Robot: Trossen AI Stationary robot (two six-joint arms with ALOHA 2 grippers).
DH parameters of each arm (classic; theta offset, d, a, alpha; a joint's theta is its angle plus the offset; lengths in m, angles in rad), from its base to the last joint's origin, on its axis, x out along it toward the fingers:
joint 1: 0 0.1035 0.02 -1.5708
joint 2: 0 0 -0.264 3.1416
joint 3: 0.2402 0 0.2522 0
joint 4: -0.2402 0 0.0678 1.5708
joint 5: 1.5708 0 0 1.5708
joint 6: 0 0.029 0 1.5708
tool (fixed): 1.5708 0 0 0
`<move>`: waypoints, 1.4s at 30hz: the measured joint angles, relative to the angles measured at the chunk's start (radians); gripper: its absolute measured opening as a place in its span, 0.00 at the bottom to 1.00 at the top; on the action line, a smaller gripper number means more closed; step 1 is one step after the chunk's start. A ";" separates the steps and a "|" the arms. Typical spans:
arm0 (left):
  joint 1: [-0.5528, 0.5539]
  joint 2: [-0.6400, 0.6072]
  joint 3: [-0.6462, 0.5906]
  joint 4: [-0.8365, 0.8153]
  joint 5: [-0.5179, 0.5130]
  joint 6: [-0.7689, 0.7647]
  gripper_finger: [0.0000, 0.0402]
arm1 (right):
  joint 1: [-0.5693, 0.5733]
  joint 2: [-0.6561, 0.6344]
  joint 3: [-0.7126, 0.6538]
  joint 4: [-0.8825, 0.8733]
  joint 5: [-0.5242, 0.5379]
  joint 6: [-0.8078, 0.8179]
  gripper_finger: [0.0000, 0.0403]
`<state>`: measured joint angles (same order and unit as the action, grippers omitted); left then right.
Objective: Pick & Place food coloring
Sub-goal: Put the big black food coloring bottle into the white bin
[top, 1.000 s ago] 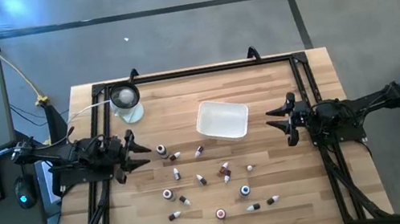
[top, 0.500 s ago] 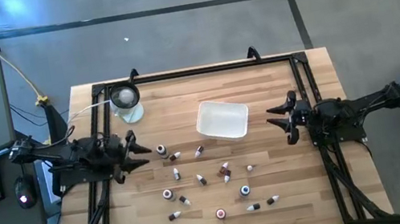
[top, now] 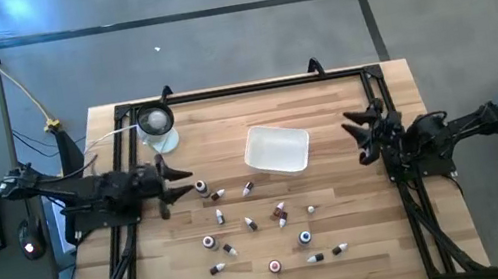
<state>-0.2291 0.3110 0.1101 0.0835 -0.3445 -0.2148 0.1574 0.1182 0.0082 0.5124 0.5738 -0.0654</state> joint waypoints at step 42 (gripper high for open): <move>0.003 0.460 0.192 0.328 -0.147 0.067 0.07 | 0.000 0.000 0.000 -0.006 0.021 0.166 0.42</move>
<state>-0.2258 0.7713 0.3018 0.4114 -0.4912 -0.1480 0.1577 0.1184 0.0082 0.5060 0.5945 0.1002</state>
